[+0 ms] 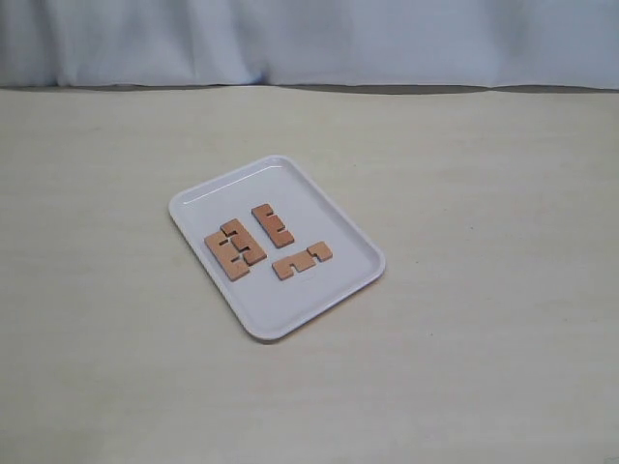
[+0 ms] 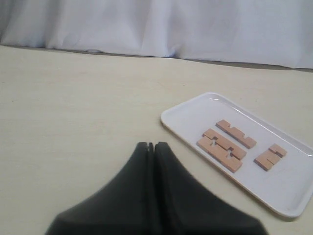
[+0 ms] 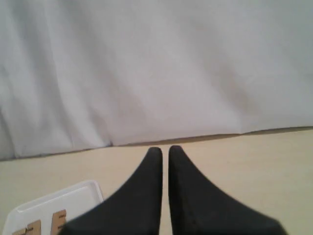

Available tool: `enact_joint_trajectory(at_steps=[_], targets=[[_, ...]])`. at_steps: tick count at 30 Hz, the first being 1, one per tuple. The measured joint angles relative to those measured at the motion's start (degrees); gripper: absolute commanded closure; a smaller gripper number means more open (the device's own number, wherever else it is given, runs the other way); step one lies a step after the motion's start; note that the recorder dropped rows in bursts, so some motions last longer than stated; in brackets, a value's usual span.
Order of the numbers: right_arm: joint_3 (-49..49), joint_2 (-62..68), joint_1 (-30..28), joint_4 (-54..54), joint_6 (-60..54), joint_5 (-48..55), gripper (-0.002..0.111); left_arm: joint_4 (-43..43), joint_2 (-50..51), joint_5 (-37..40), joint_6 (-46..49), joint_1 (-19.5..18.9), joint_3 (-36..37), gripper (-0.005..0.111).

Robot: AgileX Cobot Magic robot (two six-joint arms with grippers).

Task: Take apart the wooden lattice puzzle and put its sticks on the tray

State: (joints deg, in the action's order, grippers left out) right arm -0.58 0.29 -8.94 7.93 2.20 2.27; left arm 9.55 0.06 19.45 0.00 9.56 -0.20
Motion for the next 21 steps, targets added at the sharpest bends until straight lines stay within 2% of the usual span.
enact_joint_trajectory(at_steps=[9,21], targets=[[0.4,0.0,0.0,-0.6,-2.2,0.7,0.104,0.0,0.0,0.0,0.0,0.0,0.0,0.107],[0.4,0.0,0.0,-1.1,-3.8,6.9,0.104,0.0,0.0,0.0,0.0,0.0,0.0,0.107]])
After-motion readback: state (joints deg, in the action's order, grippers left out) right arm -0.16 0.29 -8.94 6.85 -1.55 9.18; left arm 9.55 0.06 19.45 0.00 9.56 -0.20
